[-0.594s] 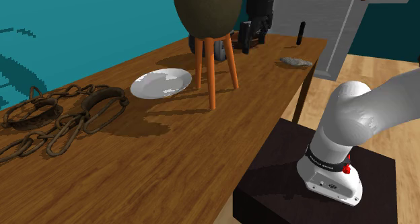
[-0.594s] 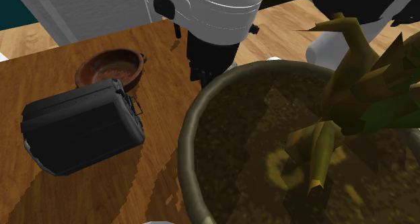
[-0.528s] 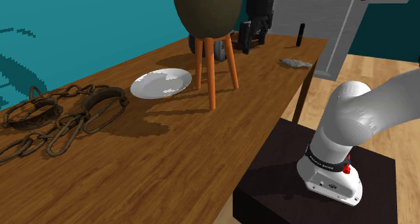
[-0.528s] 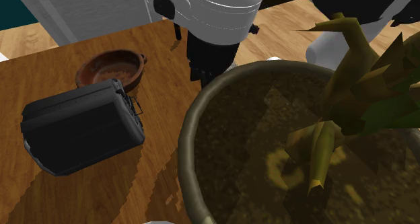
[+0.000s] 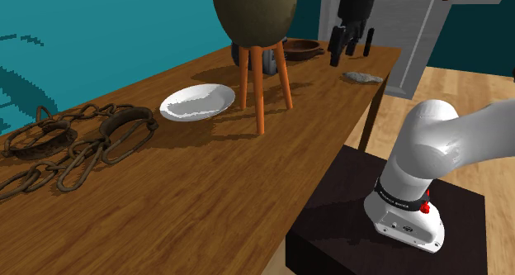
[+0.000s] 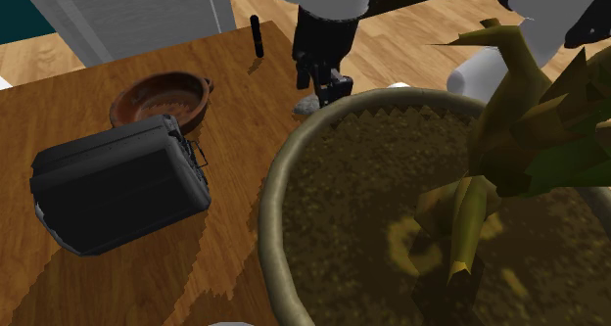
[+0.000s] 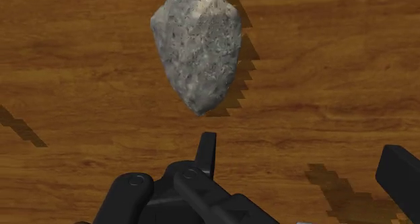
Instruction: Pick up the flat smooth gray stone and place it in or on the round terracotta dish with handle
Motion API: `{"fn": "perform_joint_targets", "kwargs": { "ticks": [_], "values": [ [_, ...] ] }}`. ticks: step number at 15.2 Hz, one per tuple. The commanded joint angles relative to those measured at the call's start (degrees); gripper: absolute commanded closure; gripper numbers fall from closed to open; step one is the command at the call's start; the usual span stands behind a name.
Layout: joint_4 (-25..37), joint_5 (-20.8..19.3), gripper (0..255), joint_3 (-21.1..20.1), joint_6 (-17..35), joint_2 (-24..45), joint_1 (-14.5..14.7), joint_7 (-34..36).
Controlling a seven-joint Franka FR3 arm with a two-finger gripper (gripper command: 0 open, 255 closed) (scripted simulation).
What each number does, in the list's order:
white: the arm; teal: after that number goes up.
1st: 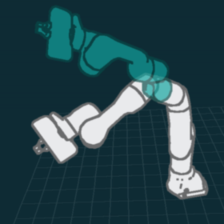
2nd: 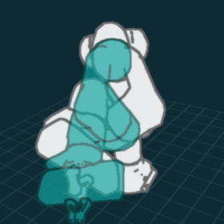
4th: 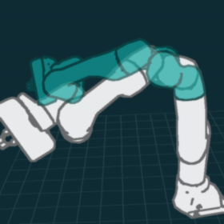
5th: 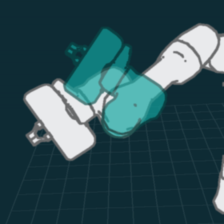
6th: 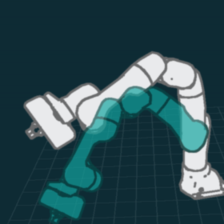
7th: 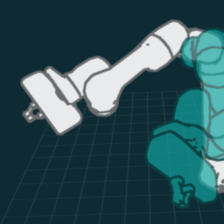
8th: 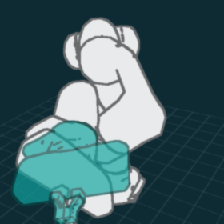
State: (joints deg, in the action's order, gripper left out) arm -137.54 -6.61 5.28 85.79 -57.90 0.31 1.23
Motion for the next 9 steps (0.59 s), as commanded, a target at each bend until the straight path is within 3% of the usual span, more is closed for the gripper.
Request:
{"fn": "perform_joint_targets", "kwargs": {
  "ticks": [1,6,9],
  "values": [
    [-1.3,-1.3,0,3.0,-1.4,-2.4,-0.6,-2.7],
    [-3.2,-5.1,0,10.2,-5.4,-7.7,-2.4,-9.2],
    [-6.0,-5.5,0,10.6,-3.6,-8.8,-2.7,-9.0]
  ]
}}
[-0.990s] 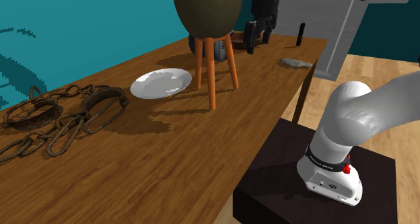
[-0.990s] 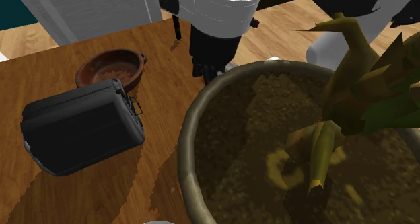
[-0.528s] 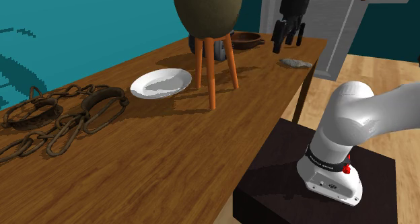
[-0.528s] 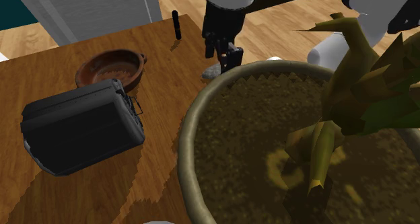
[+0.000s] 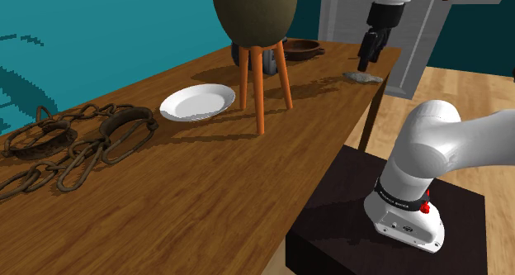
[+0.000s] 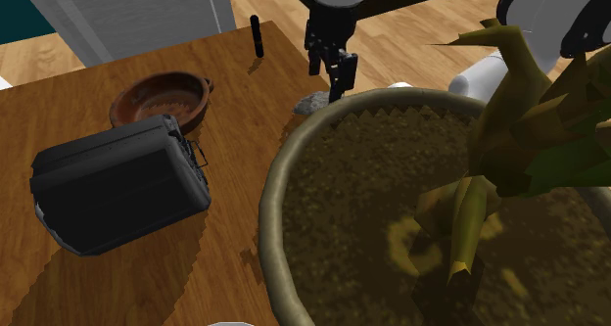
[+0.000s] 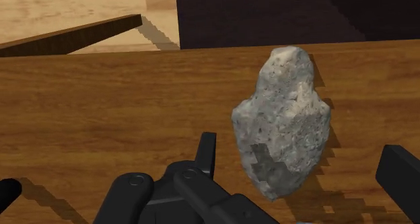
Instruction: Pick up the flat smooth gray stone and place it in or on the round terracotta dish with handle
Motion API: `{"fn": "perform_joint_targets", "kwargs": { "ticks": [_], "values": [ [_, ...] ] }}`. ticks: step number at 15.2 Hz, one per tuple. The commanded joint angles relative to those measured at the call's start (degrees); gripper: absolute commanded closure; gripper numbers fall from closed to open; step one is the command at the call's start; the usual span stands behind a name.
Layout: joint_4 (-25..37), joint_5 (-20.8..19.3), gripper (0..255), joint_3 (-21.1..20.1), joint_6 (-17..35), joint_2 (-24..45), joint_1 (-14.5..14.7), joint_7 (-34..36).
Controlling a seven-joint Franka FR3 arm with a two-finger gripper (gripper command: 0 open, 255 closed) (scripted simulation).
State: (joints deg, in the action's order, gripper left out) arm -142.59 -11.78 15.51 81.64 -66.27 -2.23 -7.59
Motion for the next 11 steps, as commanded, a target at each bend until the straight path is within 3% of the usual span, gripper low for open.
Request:
{"fn": "perform_joint_targets", "kwargs": {
  "ticks": [1,5,11],
  "values": [
    [-1.9,-0.5,0,0.6,1.1,-0.8,-0.2,-0.2],
    [-5.1,-1.0,0,1.1,3.2,-1.9,-0.6,-0.1],
    [-5.1,-1.0,0,1.1,3.2,-1.9,-0.6,-0.1]
  ]
}}
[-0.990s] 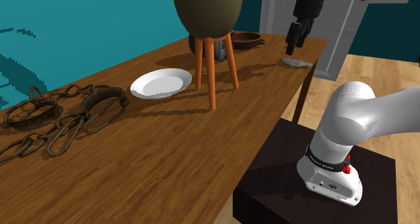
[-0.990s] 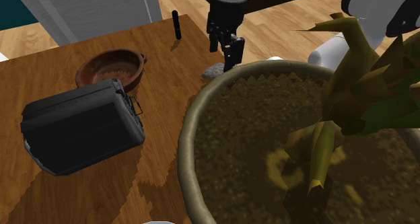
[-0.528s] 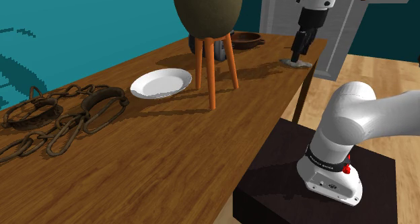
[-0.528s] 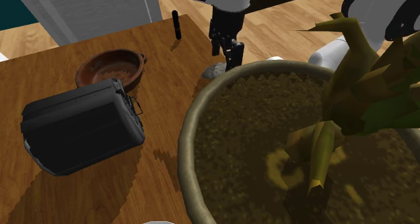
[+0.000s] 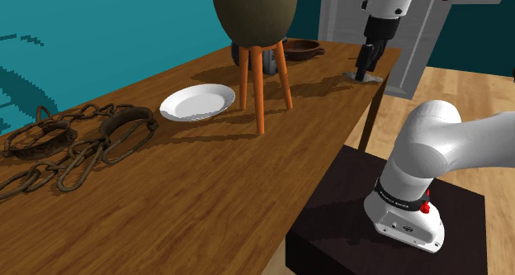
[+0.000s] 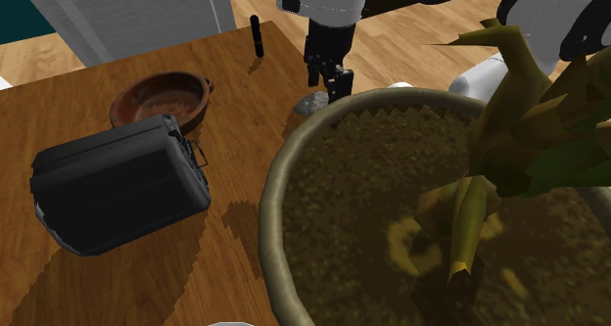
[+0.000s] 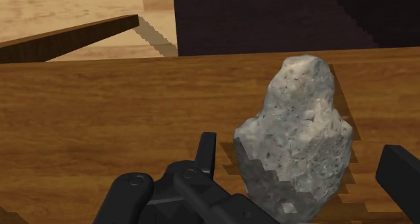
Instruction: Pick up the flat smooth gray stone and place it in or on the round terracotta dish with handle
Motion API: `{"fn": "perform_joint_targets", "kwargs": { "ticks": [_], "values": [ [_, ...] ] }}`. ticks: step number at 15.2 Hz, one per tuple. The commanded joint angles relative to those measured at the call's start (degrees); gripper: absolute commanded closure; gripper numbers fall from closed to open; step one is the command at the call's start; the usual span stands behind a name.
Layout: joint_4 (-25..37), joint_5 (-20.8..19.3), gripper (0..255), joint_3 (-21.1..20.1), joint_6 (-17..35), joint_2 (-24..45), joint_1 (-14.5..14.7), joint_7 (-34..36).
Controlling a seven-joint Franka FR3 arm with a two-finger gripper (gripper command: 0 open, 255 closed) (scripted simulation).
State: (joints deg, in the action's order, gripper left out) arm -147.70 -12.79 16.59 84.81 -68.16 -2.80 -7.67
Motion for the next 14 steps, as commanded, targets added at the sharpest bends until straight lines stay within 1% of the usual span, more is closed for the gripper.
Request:
{"fn": "perform_joint_targets", "kwargs": {
  "ticks": [1,2,11,14],
  "values": [
    [0.0,0.0,0,0.0,0.0,0.0,0.0,0.0],
    [0.0,0.0,255,0.0,0.0,0.0,0.0,0.0],
    [0.0,0.0,255,0.0,0.0,0.0,0.0,0.0],
    [2.7,0.5,255,-0.5,-1.6,1.1,0.4,0.0]
  ]
}}
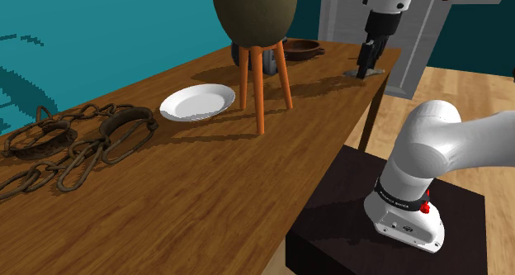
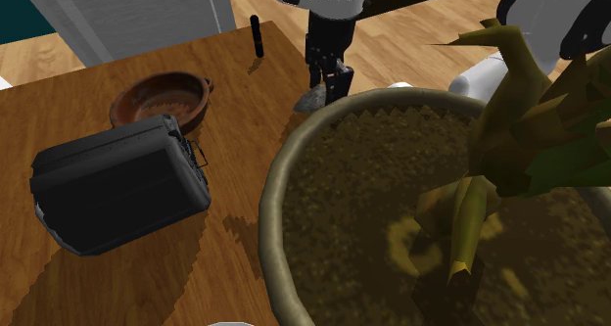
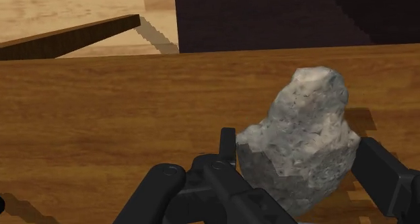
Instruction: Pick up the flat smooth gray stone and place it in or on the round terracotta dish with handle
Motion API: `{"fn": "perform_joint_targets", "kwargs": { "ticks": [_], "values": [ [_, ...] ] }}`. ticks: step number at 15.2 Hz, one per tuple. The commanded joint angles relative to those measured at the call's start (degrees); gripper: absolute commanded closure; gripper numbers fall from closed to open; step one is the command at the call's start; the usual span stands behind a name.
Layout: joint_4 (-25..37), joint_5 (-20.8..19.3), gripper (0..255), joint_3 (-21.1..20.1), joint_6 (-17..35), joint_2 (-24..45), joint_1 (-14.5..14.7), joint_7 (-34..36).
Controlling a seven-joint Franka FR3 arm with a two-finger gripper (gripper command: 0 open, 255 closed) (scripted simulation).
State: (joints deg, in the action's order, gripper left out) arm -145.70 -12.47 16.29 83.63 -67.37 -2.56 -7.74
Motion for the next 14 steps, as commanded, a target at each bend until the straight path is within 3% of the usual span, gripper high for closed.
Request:
{"fn": "perform_joint_targets", "kwargs": {
  "ticks": [1,14],
  "values": [
    [1.7,0.4,255,-0.4,-1.0,0.7,0.2,0.1],
    [14.4,2.3,255,-2.0,-8.0,6.4,1.5,-0.1]
  ]
}}
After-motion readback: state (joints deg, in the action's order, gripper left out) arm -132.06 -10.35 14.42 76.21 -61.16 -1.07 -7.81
